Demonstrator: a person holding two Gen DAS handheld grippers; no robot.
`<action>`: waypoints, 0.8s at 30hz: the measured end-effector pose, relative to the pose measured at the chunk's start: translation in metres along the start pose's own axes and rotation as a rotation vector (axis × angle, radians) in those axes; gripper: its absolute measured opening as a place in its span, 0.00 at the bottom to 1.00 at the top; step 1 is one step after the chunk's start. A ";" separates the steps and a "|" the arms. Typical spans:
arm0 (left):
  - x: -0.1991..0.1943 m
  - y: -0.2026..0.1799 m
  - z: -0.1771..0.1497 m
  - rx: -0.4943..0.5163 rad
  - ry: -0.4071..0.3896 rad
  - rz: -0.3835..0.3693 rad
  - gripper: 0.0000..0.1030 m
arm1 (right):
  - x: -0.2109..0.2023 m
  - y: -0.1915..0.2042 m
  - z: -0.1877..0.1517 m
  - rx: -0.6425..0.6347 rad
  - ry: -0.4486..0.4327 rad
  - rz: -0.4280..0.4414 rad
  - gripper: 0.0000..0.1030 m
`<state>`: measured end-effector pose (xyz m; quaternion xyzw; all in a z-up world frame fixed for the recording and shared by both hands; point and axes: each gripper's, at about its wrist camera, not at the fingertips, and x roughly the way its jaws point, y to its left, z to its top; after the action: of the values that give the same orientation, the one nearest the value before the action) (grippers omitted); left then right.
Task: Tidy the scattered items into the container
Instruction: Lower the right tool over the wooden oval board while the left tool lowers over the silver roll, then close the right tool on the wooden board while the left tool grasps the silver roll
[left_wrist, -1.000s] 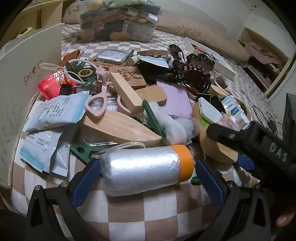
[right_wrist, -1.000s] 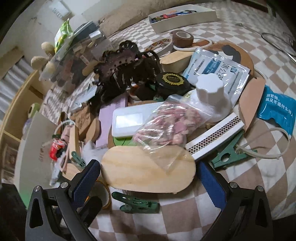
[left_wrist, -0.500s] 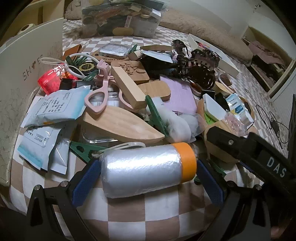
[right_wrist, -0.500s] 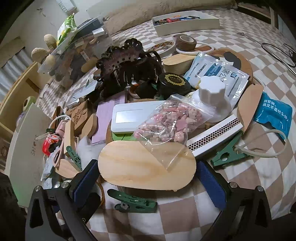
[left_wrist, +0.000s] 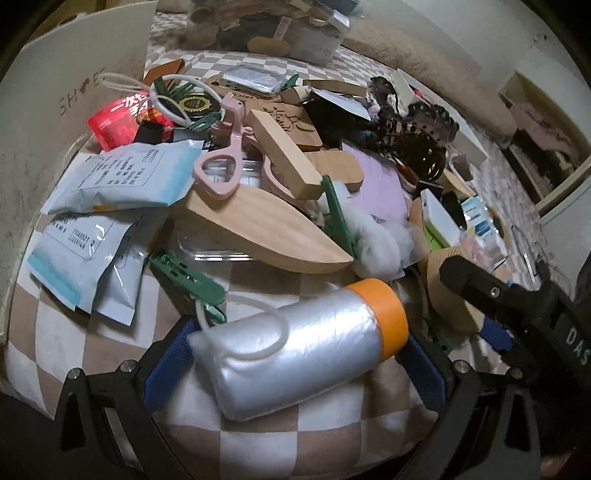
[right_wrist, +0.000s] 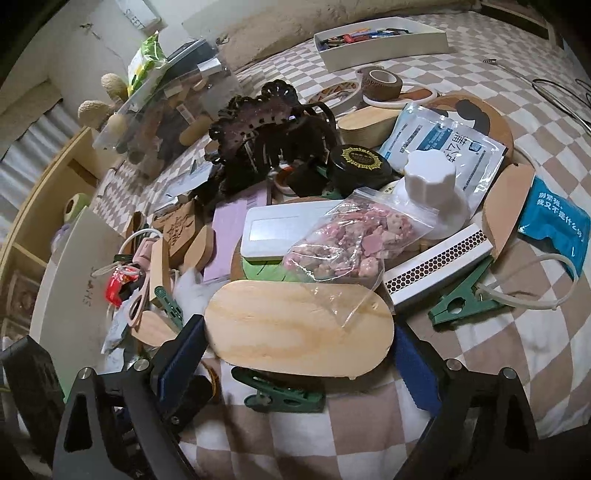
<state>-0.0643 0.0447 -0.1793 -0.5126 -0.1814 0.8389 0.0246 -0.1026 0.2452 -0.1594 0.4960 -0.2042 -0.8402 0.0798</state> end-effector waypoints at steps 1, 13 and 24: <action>-0.001 0.002 -0.001 -0.010 0.003 -0.012 1.00 | 0.000 0.000 0.000 0.002 0.001 0.003 0.92; -0.007 0.022 0.004 -0.210 0.049 -0.137 1.00 | 0.001 0.000 -0.001 0.004 0.003 0.005 0.92; -0.014 0.009 -0.006 -0.193 0.003 -0.040 0.93 | 0.001 -0.002 -0.002 0.021 0.015 0.033 0.92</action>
<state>-0.0517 0.0351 -0.1730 -0.5100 -0.2713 0.8162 -0.0078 -0.1015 0.2461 -0.1613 0.4997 -0.2205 -0.8328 0.0897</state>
